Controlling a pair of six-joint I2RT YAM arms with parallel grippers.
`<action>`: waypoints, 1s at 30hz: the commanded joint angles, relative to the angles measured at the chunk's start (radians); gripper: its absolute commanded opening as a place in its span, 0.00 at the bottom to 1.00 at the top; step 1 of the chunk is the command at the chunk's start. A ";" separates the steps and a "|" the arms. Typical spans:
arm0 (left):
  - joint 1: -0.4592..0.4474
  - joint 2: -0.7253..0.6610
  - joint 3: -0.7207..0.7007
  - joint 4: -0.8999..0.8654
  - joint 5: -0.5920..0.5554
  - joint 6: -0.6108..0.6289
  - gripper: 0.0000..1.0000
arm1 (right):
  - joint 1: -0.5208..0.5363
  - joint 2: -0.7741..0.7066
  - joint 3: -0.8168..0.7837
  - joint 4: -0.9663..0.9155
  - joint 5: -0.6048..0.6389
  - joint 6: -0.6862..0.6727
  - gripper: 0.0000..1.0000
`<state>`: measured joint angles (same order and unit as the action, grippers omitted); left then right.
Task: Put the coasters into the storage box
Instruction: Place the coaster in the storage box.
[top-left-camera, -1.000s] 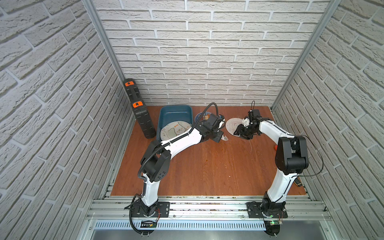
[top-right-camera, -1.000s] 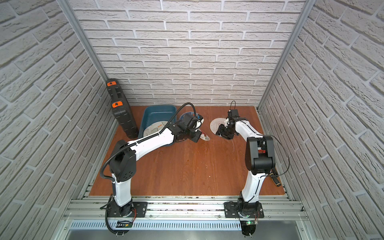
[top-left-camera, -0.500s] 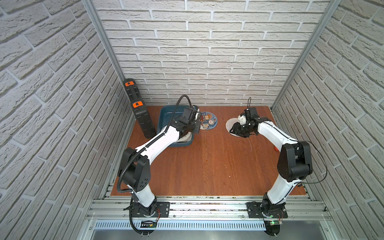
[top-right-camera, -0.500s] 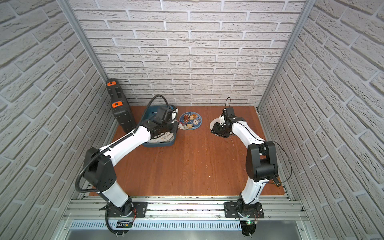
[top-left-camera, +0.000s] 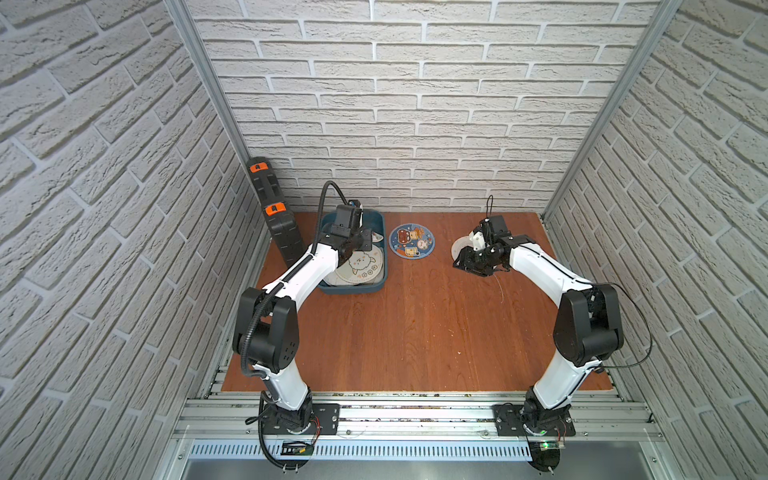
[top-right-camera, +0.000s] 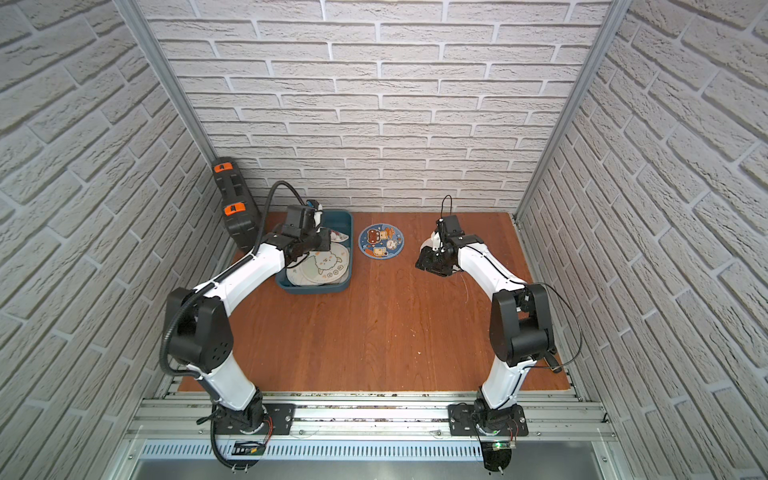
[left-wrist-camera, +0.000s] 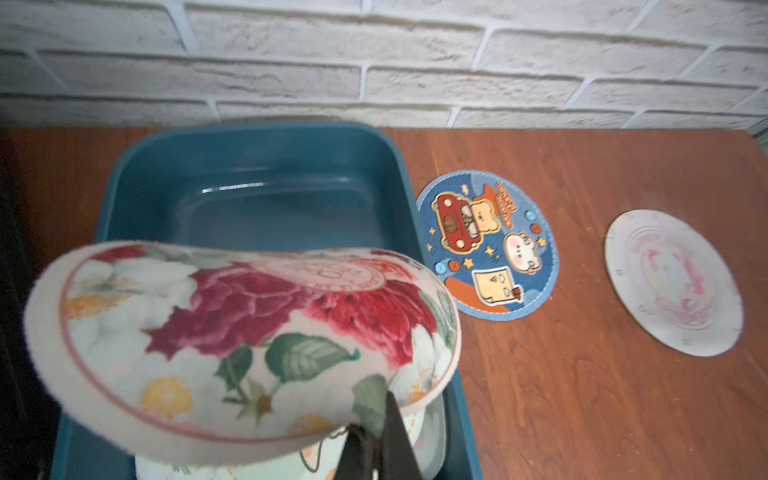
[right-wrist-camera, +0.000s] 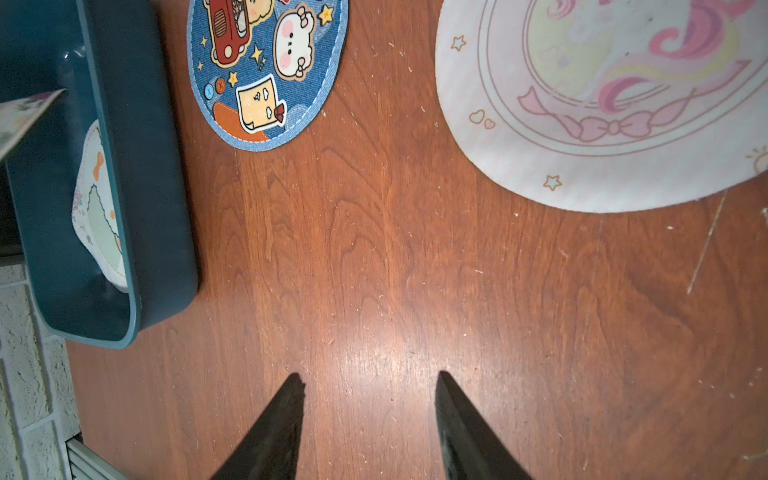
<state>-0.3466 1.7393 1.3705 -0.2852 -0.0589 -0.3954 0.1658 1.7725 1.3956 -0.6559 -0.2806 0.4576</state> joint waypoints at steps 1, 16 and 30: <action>-0.001 0.035 -0.072 0.037 0.009 -0.079 0.00 | 0.009 -0.013 -0.013 -0.015 0.020 0.002 0.52; -0.049 0.002 -0.236 -0.057 -0.089 -0.154 0.13 | 0.023 0.000 -0.015 -0.019 0.024 0.006 0.52; -0.135 -0.074 -0.179 -0.117 -0.255 -0.100 0.98 | 0.025 0.045 -0.004 -0.027 0.040 0.006 0.52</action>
<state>-0.4534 1.7111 1.1503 -0.3763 -0.2340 -0.5270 0.1841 1.7981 1.3956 -0.6781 -0.2550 0.4599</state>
